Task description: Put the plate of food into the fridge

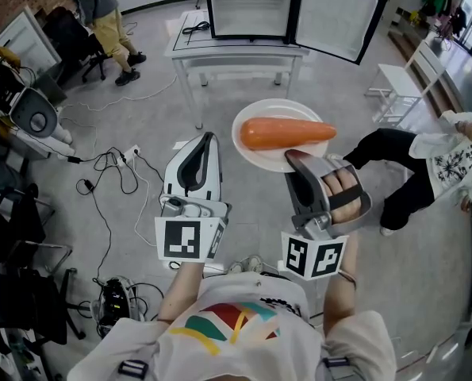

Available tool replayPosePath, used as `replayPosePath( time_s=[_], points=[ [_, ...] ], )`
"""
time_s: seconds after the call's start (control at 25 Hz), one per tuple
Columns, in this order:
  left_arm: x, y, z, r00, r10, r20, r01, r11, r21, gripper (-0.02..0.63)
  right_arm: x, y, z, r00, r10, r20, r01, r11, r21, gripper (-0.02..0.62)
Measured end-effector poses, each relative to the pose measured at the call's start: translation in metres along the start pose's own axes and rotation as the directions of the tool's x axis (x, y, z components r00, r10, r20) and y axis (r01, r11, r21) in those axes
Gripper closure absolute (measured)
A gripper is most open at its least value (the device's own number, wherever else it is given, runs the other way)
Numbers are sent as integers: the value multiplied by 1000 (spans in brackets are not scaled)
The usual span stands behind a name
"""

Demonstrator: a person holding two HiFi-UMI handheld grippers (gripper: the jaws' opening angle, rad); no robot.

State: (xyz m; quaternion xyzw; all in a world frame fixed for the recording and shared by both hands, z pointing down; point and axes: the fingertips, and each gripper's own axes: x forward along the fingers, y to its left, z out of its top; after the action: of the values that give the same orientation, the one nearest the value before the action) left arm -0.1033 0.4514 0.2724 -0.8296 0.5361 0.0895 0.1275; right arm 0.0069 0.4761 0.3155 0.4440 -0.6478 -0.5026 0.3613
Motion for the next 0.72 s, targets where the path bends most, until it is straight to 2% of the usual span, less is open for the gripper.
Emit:
replayPosePath(
  time_s=[0.28,0.72],
  points=[
    [14,-8,-5,1000,8,-6,-8,1000,4,600,7,2,-19,1000,13,-6,-13,1000,-1,568],
    [28,-20,-9,999,48,-4,-48,999,5,600,16,4,-43,998,48,37,-48,999,-7,568]
  ],
)
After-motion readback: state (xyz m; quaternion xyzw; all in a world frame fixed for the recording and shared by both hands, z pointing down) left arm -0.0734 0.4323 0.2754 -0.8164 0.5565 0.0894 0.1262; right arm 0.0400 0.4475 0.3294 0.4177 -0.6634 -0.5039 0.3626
